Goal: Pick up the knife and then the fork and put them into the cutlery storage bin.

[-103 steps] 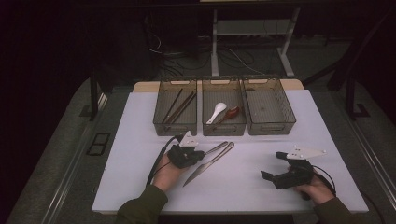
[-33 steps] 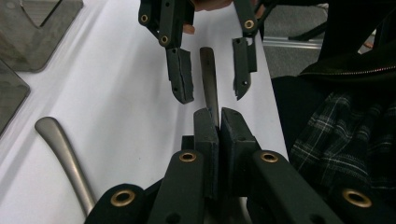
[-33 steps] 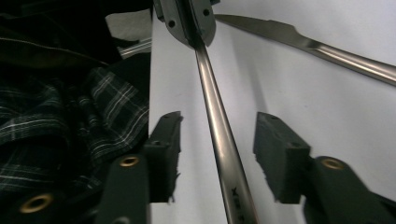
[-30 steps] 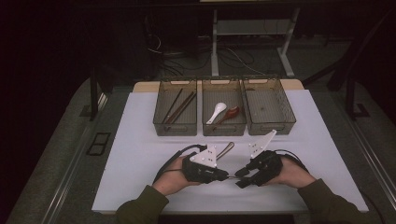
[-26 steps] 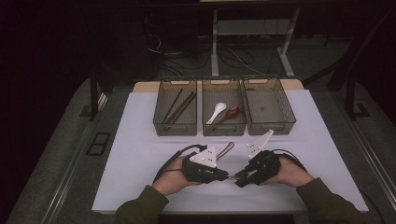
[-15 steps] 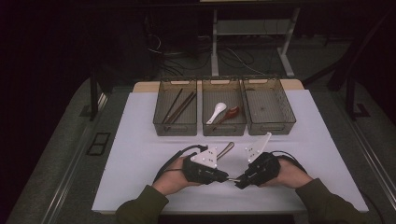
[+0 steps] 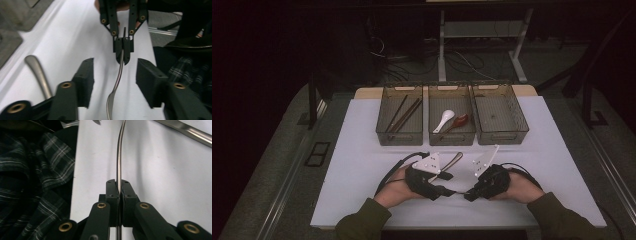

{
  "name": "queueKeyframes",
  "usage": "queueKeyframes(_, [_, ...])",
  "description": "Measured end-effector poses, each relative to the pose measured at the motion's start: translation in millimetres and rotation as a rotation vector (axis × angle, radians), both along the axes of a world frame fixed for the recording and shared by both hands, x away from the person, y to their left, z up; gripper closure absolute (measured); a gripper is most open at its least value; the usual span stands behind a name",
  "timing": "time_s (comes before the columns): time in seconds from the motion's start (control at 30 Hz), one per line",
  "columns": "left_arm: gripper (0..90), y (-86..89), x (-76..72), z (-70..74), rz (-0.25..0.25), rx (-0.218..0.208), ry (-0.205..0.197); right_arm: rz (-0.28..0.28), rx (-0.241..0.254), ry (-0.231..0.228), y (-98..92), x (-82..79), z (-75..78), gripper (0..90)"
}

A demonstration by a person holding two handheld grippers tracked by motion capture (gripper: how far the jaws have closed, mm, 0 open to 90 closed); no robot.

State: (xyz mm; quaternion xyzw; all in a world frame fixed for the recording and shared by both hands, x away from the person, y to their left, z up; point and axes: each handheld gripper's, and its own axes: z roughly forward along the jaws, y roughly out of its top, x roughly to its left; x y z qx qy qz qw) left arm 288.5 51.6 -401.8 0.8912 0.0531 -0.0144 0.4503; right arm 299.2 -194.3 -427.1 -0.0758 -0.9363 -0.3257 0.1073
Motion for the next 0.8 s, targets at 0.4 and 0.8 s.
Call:
queueKeyframes(0.4, [29.3,35.6,-0.4,-2.6,0.167,-0.079,0.008,-0.125,-0.013,-0.068,-22.0,9.0,2.1,86.1])
queueKeyframes(0.8, [12.3,76.0,-12.4,-17.0,0.416,-0.098,-0.008,-0.223,-0.013,-0.116,-38.3,16.4,7.1,86.0])
